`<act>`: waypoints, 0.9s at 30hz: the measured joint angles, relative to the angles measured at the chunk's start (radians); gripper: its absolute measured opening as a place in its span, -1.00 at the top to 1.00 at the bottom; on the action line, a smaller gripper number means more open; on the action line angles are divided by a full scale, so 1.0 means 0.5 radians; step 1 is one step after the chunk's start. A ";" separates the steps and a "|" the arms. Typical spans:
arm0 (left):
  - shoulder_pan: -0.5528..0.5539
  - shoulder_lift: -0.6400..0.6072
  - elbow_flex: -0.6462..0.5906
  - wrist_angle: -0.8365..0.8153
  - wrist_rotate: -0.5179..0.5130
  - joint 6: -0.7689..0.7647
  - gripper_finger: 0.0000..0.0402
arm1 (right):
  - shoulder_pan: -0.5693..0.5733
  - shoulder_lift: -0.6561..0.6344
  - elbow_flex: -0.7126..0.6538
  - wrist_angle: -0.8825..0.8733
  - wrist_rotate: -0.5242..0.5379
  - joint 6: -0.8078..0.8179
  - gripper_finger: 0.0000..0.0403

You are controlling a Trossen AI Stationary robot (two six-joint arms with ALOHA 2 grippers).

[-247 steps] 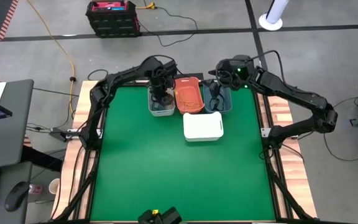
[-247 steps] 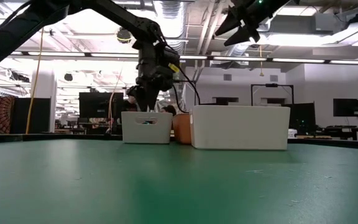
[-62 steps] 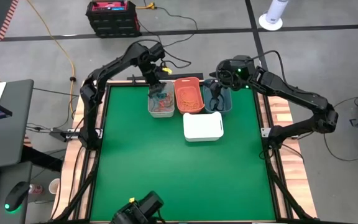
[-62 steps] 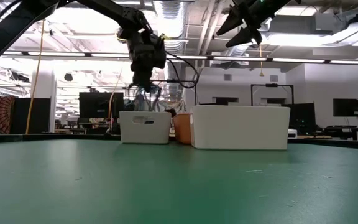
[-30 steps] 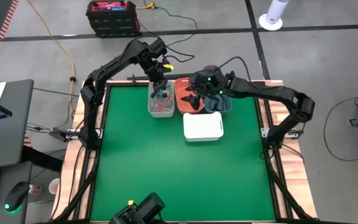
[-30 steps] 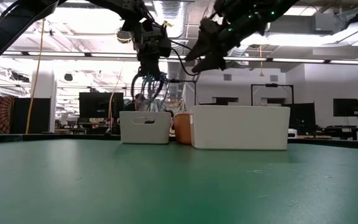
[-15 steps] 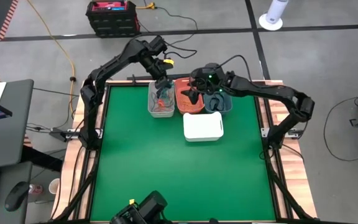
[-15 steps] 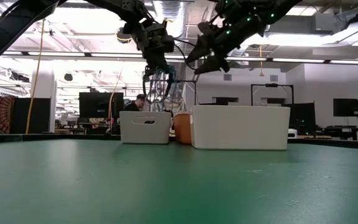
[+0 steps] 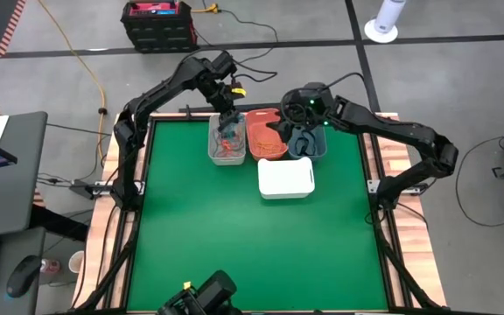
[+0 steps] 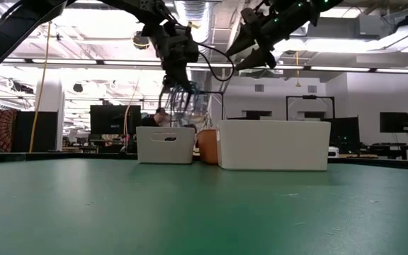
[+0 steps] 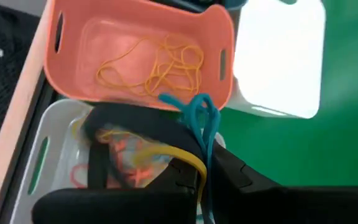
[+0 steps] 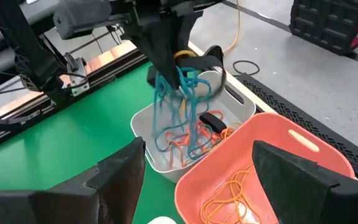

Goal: Sort rubber bands into baskets

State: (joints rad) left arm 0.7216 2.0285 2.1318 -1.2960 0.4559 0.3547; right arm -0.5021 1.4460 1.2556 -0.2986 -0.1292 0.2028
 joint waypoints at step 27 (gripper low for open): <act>-0.059 0.001 -0.120 -0.208 -0.402 0.036 0.88 | 0.056 0.188 -0.001 0.188 -0.008 0.034 -0.59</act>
State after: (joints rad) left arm 0.6919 2.0289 2.0716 -1.3998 0.2550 0.3725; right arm -0.4740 1.5398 1.2552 -0.2047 -0.1333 0.2199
